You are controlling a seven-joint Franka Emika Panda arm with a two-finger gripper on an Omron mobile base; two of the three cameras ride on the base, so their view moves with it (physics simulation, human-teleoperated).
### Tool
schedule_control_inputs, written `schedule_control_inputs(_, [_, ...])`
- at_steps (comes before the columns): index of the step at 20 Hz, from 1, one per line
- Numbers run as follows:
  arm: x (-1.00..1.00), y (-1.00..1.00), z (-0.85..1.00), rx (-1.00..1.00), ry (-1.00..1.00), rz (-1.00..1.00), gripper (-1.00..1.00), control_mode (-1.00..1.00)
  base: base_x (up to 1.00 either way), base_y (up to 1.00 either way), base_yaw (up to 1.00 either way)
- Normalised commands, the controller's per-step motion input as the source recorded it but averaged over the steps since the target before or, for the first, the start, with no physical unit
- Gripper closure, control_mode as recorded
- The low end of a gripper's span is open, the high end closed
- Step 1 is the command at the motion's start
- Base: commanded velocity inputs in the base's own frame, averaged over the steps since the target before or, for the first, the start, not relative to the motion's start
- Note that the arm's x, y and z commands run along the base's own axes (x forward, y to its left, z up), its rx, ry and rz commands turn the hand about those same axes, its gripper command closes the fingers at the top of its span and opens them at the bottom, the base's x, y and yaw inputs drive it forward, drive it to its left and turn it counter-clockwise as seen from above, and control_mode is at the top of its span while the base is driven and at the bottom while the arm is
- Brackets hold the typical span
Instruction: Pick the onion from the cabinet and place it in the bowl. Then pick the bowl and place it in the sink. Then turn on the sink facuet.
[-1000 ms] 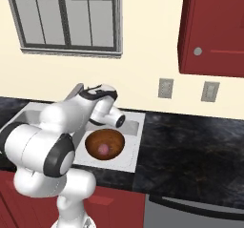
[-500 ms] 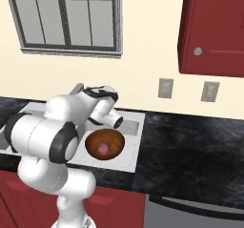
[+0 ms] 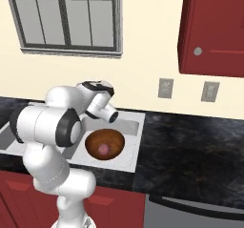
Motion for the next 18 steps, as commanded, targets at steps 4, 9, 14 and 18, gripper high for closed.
schedule_control_inputs(4, [0.52, 0.04, -0.09, 0.00, 0.00, 0.00, -1.00, -1.00, 0.00, 0.00, 0.00])
schedule_control_inputs(9, [0.56, 0.00, -0.19, 0.00, 0.00, 0.00, -1.00, -1.00, 0.00, 0.00, 0.00])
schedule_control_inputs(14, [0.45, 0.00, -0.29, 0.00, 0.00, 0.00, -1.00, -1.00, 0.00, 0.00, 0.00])
schedule_control_inputs(18, [0.38, 0.00, -0.27, 0.00, 0.00, 0.00, -1.00, -1.00, 0.00, 0.00, 0.00])
